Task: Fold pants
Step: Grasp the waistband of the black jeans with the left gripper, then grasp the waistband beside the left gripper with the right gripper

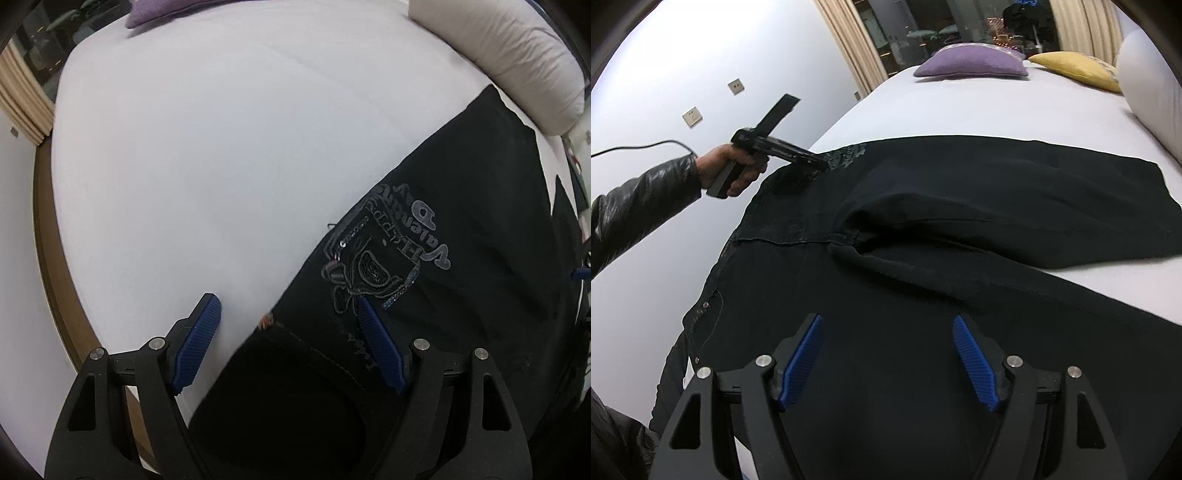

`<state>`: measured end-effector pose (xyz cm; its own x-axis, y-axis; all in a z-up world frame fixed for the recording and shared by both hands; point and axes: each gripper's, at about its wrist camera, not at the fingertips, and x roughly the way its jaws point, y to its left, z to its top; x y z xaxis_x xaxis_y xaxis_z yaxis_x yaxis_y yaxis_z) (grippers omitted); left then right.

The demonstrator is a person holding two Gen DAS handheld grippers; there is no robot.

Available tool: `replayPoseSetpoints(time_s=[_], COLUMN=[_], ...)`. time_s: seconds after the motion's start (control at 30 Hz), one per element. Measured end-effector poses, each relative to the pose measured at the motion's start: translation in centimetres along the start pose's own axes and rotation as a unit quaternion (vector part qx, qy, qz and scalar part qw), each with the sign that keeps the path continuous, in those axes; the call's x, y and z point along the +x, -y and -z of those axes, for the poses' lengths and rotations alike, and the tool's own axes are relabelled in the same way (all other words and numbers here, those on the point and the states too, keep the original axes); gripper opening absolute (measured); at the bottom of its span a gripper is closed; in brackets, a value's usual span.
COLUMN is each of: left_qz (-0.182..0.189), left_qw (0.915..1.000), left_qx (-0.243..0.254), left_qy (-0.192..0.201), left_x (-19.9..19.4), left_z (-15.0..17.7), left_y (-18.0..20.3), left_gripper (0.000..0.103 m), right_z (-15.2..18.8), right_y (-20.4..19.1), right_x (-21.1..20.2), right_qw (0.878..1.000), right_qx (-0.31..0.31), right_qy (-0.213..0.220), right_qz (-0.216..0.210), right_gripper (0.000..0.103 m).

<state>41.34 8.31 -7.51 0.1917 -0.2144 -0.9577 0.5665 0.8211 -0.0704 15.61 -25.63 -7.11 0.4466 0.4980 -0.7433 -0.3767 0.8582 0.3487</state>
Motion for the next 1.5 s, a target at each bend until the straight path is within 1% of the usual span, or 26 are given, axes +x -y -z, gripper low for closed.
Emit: replayPoseSetpoints(time_s=[0.03, 0.07, 0.1, 0.17, 0.2, 0.27, 0.33, 0.4, 0.47, 0.53, 0.57, 0.63, 0.67, 0.7, 0.73, 0.77, 0.87, 1.0, 1.07, 1.1, 1.13, 1.17, 1.2, 1.3, 1.4, 1.5], left_qz=[0.003, 0.011, 0.023, 0.032, 0.026, 0.014, -0.009, -0.023, -0.051, -0.066, -0.073, -0.089, -0.096, -0.101, -0.099, -0.099, -0.102, -0.104, -0.100, -0.098, -0.096, -0.095, -0.093, -0.093, -0.090, -0.090], left_qw=[1.0000, 0.9999, 0.9997, 0.9994, 0.9995, 0.9998, 0.9999, 0.9991, 0.9965, 0.9935, 0.9922, 0.9876, 0.9857, 0.9838, 0.9823, 0.9811, 0.9780, 0.9757, 0.9759, 0.9760, 0.9760, 0.9759, 0.9759, 0.9751, 0.9743, 0.9737], left_qx=[-0.002, -0.005, -0.009, -0.006, 0.001, 0.010, 0.004, 0.000, 0.010, 0.017, 0.020, 0.028, 0.032, 0.034, 0.032, 0.030, 0.029, 0.033, 0.030, 0.027, 0.024, 0.023, 0.022, 0.021, 0.018, 0.015], left_qy=[0.000, -0.002, -0.006, -0.013, -0.017, -0.013, 0.009, 0.035, 0.066, 0.091, 0.099, 0.126, 0.135, 0.145, 0.156, 0.163, 0.180, 0.190, 0.191, 0.192, 0.194, 0.195, 0.196, 0.201, 0.206, 0.209], left_x=[-0.1, -0.2, -0.3, -0.5, -0.5, -0.9, -2.2, -3.5, -5.4, -6.8, -6.9, -8.1, -7.8, -8.1, -8.7, -8.1, -8.6, -8.6, -8.6, -8.6, -8.8, -8.6, -8.7, -8.7, -9.3, -9.8], left_z=[-0.1, -0.1, 0.1, 0.3, 0.5, 0.3, 0.9, 1.8, 3.0, 4.3, 3.9, 5.1, 5.1, 5.6, 6.2, 7.1, 8.4, 8.6, 8.6, 8.6, 9.2, 8.6, 8.7, 8.9, 9.5, 9.9], left_y=[-0.3, -0.6, -1.0, -1.1, -1.0, -1.0, -1.1, -1.1, -0.6, 0.1, 0.0, 1.0, 2.5, 3.0, 3.1, 4.8, 5.5, 6.2, 8.1, 8.1, 8.9, 9.7, 9.7, 9.9, 9.8, 10.5], left_gripper=[0.070, 0.062, 0.056, 0.030, 0.028, 0.014, 0.009, 0.009, 0.009, 0.008, 0.008, 0.008, 0.008, 0.008, 0.008, 0.008, 0.008, 0.008, 0.008, 0.008, 0.008, 0.008, 0.008, 0.008, 0.008, 0.008], right_z=[-0.2, -0.4, -0.7, -1.0, -1.1, -1.7, -2.7, -4.1, -5.6, -7.9, -9.0, -11.6, -13.0, -14.2, -14.8, -15.7, -18.2, -19.9, -20.5, -20.7, -20.9, -20.9, -21.1, -21.3, -21.9, -22.6], right_y=[0.0, 0.0, -0.1, -0.2, -0.3, -0.4, -0.6, -0.9, -1.1, -1.8, -2.2, -3.0, -3.5, -4.1, -4.5, -4.9, -5.8, -6.0, -5.9, -5.7, -5.4, -5.5, -5.3, -4.7, -4.0, -3.3], right_x=[0.3, 0.5, 0.7, 1.0, 1.2, 1.5, 1.7, 1.8, 2.0, 2.6, 3.0, 3.9, 4.6, 5.4, 5.9, 6.6, 9.4, 13.1, 14.7, 15.3, 16.1, 16.6, 17.0, 17.1, 16.6, 15.7], right_qw=[1.000, 1.000, 1.000, 1.000, 1.000, 1.000, 0.999, 0.998, 0.997, 0.992, 0.990, 0.983, 0.978, 0.973, 0.969, 0.965, 0.952, 0.931, 0.924, 0.922, 0.920, 0.920, 0.922, 0.932, 0.954, 0.978], right_qx=[-0.003, -0.006, -0.009, -0.012, -0.013, -0.020, -0.032, -0.055, -0.082, -0.121, -0.139, -0.180, -0.206, -0.229, -0.245, -0.259, -0.299, -0.350, -0.363, -0.366, -0.367, -0.364, -0.355, -0.328, -0.266, -0.180], right_qy=[-0.003, -0.004, -0.005, -0.005, -0.005, -0.005, -0.002, 0.000, 0.001, 0.001, -0.001, 0.002, 0.000, -0.004, -0.006, -0.009, -0.022, -0.055, -0.073, -0.084, -0.100, -0.110, -0.123, -0.125, -0.114, -0.096], right_qz=[-0.001, -0.003, -0.007, -0.010, -0.009, -0.007, -0.005, 0.001, 0.008, 0.018, 0.019, 0.025, 0.033, 0.039, 0.042, 0.044, 0.066, 0.084, 0.093, 0.094, 0.095, 0.096, 0.094, 0.086, 0.074, 0.053], right_gripper=[0.073, 0.072, 0.072, 0.072, 0.072, 0.071, 0.070, 0.069, 0.069, 0.068, 0.068, 0.068, 0.068, 0.068, 0.066, 0.066, 0.064, 0.060, 0.060, 0.057, 0.042, 0.031, 0.018, 0.011, 0.009, 0.008])
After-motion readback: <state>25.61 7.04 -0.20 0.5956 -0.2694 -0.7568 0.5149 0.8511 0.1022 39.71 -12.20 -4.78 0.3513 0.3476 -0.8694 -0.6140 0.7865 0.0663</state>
